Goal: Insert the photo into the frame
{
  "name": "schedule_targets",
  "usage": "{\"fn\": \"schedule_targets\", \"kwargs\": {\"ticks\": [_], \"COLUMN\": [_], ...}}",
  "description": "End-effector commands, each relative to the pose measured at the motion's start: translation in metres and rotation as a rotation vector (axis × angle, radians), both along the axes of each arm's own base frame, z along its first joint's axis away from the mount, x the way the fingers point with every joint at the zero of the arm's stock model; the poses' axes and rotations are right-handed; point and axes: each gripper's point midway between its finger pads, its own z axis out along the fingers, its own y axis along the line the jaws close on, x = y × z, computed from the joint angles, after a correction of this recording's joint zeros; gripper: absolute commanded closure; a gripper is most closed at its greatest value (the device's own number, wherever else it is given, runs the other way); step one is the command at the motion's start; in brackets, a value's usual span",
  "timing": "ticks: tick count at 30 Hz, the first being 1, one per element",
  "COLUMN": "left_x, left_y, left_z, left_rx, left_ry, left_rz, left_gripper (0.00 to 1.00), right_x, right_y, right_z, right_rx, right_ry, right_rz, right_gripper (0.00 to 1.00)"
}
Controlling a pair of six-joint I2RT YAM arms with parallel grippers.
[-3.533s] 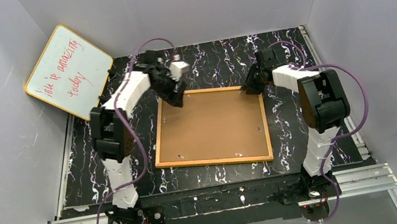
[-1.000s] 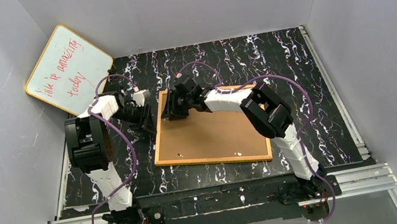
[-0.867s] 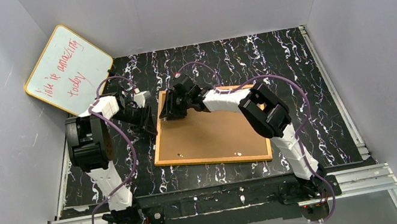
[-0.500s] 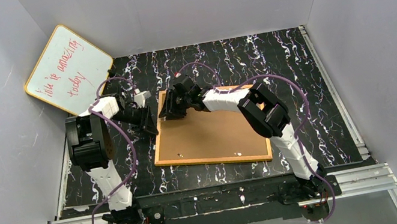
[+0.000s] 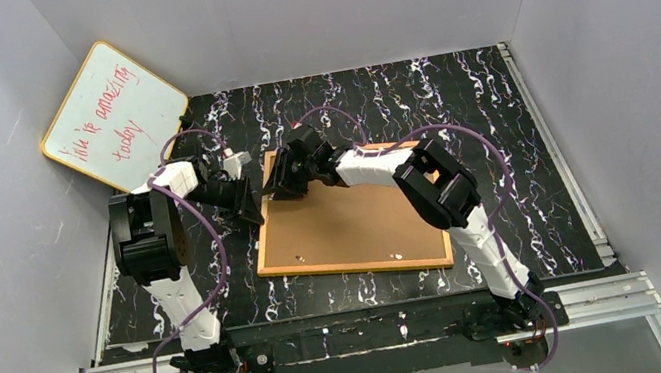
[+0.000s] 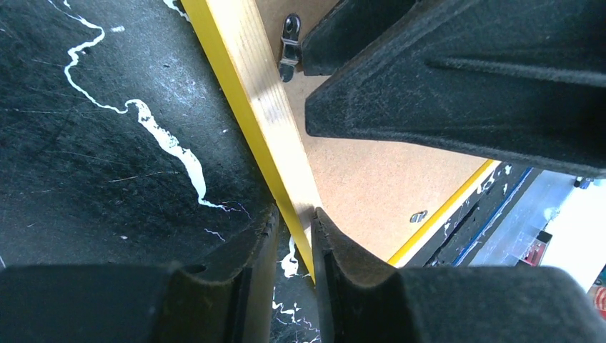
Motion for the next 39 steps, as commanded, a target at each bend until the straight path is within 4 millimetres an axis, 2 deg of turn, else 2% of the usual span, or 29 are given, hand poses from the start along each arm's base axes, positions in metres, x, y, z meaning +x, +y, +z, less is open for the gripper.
{"fn": "schedule_targets", "kwargs": {"ticks": [1,17,19,22,23,25,27,29,34,36,39], "left_x": [-0.012,-0.014,-0.011,-0.002,0.006,0.006,-0.005,-0.026,-0.103,-0.125,-0.137], "left_y": [0.006,0.007,0.009,0.010,0.020,0.024,0.024,0.025,0.024,0.025,0.025], "left_z": [-0.018,-0.015,-0.009,0.013,0.024,0.043,0.058,0.062,0.054,0.045,0.039], "left_rx": [0.053,0.059,0.065,0.068,0.069,0.074,0.074,0.075,0.117,0.177,0.275], "left_ry": [0.024,0.025,0.017,-0.017,-0.041,-0.069,-0.098,-0.101,-0.074,-0.103,-0.189], "left_rz": [-0.029,-0.041,-0.047,-0.067,-0.060,-0.095,-0.148,-0.210,-0.461,-0.550,-0.616], "left_gripper": [0.79,0.80,0.78,0.70,0.65,0.50,0.36,0.29,0.16,0.11,0.03], "right_x": [-0.004,0.001,0.004,0.005,0.006,0.004,0.011,0.027,0.100,0.126,0.159], "right_y": [0.007,0.011,0.007,-0.008,-0.017,-0.041,-0.073,-0.113,-0.215,-0.238,-0.261], "right_z": [-0.019,-0.017,-0.003,0.038,0.050,0.070,0.086,0.093,0.080,0.067,0.059], "right_rx": [-0.011,0.006,0.016,0.036,0.039,0.033,-0.001,-0.060,-0.308,-0.366,-0.396], "right_ry": [0.025,-0.001,-0.043,-0.134,-0.155,-0.202,-0.247,-0.290,-0.345,-0.339,-0.347], "right_rz": [-0.029,-0.034,-0.015,0.045,0.056,0.084,0.063,0.007,-0.174,-0.212,-0.267], "right_gripper": [0.52,0.53,0.53,0.50,0.50,0.48,0.46,0.43,0.38,0.37,0.37]}}
